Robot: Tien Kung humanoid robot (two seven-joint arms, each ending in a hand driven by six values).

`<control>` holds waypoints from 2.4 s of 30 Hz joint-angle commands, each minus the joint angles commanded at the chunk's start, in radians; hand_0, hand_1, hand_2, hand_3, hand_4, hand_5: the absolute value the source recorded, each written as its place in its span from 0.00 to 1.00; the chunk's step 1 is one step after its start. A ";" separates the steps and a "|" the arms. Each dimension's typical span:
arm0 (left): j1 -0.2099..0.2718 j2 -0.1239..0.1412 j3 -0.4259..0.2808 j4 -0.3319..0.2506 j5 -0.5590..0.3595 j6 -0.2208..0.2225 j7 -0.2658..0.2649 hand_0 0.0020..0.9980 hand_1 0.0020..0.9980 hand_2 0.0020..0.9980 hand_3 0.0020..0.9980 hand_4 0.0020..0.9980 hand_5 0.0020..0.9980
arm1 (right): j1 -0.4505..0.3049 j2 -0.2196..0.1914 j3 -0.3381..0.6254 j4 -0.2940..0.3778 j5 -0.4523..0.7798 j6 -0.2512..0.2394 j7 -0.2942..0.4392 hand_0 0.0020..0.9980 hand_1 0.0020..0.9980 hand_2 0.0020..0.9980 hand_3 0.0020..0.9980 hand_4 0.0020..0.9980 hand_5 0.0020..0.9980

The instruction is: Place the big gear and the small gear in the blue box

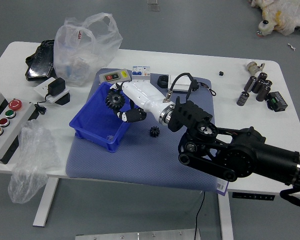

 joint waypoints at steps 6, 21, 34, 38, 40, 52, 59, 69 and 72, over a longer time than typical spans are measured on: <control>0.003 -0.001 -0.014 -0.002 0.013 -0.001 0.009 0.63 0.47 0.54 0.71 0.74 0.52 | 0.014 0.018 -0.036 -0.035 0.037 -0.036 0.040 0.52 0.66 0.67 0.40 0.46 0.00; 0.003 -0.005 -0.048 -0.003 0.043 -0.002 0.024 0.63 0.47 0.53 0.71 0.74 0.52 | 0.026 0.018 -0.028 -0.045 0.053 -0.036 -0.047 0.93 1.00 1.00 1.00 0.85 0.27; 0.007 -0.008 -0.035 -0.001 0.028 0.000 0.015 0.63 0.47 0.53 0.71 0.74 0.52 | -0.091 -0.055 0.113 0.017 -0.018 -0.052 -0.093 0.62 0.70 0.83 0.94 0.88 0.28; 0.013 -0.010 -0.037 -0.001 0.027 0.001 0.018 0.63 0.47 0.53 0.71 0.74 0.52 | -0.148 -0.101 0.177 0.081 -0.057 0.007 -0.178 0.62 0.70 0.83 0.94 0.88 0.28; 0.014 -0.009 -0.041 -0.002 0.031 0.000 0.020 0.63 0.47 0.54 0.71 0.74 0.52 | -0.160 -0.113 0.175 0.105 -0.072 0.049 -0.227 0.47 0.50 0.68 0.78 0.85 0.26; 0.006 -0.008 -0.036 -0.001 0.030 0.000 0.015 0.63 0.47 0.54 0.71 0.74 0.52 | -0.152 -0.095 0.070 0.041 -0.006 0.099 -0.317 0.40 0.40 0.53 0.65 0.80 0.23; 0.006 -0.006 -0.038 -0.001 0.032 0.000 0.016 0.63 0.47 0.54 0.71 0.74 0.52 | -0.148 -0.090 0.046 0.017 0.014 0.096 -0.313 0.39 0.39 0.48 0.63 0.77 0.19; 0.004 -0.008 -0.036 -0.001 0.032 -0.001 0.014 0.63 0.47 0.53 0.71 0.74 0.52 | -0.145 -0.084 0.029 0.002 0.026 0.080 -0.301 0.36 0.36 0.40 0.52 0.52 0.09; 0.004 -0.007 -0.036 -0.001 0.033 -0.001 0.014 0.63 0.47 0.53 0.71 0.74 0.52 | -0.145 -0.083 0.024 -0.002 0.029 0.071 -0.292 0.36 0.36 0.40 0.52 0.52 0.09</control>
